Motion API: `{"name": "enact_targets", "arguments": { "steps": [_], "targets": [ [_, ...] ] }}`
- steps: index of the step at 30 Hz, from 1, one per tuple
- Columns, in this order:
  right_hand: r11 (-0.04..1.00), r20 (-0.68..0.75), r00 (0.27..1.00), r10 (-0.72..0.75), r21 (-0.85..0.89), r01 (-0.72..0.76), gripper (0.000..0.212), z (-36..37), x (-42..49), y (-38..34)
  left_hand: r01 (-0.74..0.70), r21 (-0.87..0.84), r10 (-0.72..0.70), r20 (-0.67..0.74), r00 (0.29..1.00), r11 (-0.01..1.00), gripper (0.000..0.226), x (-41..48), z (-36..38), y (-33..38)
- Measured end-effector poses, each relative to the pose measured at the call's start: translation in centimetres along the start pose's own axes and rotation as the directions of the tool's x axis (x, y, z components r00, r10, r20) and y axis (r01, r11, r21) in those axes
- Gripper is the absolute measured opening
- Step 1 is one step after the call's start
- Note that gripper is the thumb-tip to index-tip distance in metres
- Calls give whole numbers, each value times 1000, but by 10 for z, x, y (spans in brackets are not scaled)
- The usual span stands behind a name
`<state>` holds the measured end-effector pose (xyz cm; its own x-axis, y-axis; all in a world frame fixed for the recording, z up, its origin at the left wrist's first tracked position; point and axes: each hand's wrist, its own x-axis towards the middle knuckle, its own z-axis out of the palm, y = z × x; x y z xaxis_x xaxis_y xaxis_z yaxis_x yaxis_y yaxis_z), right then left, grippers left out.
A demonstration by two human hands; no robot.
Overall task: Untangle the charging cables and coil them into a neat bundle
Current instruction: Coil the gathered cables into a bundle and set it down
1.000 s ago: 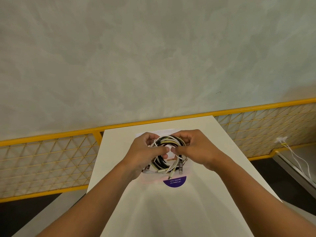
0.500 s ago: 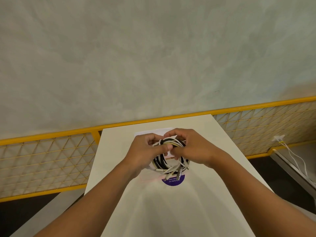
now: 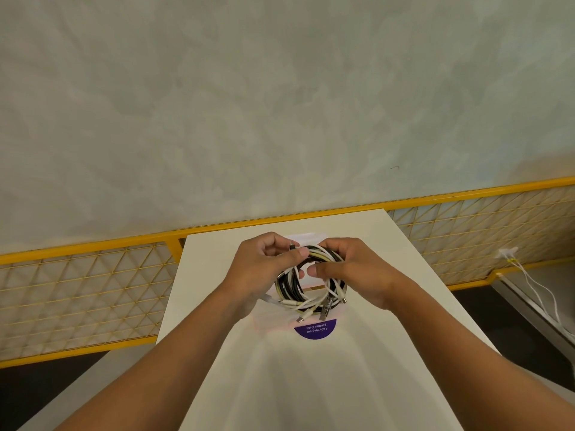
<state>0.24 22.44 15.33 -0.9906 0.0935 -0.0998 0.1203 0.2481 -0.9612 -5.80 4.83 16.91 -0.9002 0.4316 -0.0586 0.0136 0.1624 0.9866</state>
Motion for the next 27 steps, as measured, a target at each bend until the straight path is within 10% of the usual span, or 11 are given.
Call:
{"name": "enact_targets", "arguments": {
  "steps": [27],
  "targets": [
    [1000, -122, 992, 9, 17, -7, 13, 1, 7, -1, -28, 111, 37, -78, 996, 993, 28, 9, -1, -17]
  ]
}}
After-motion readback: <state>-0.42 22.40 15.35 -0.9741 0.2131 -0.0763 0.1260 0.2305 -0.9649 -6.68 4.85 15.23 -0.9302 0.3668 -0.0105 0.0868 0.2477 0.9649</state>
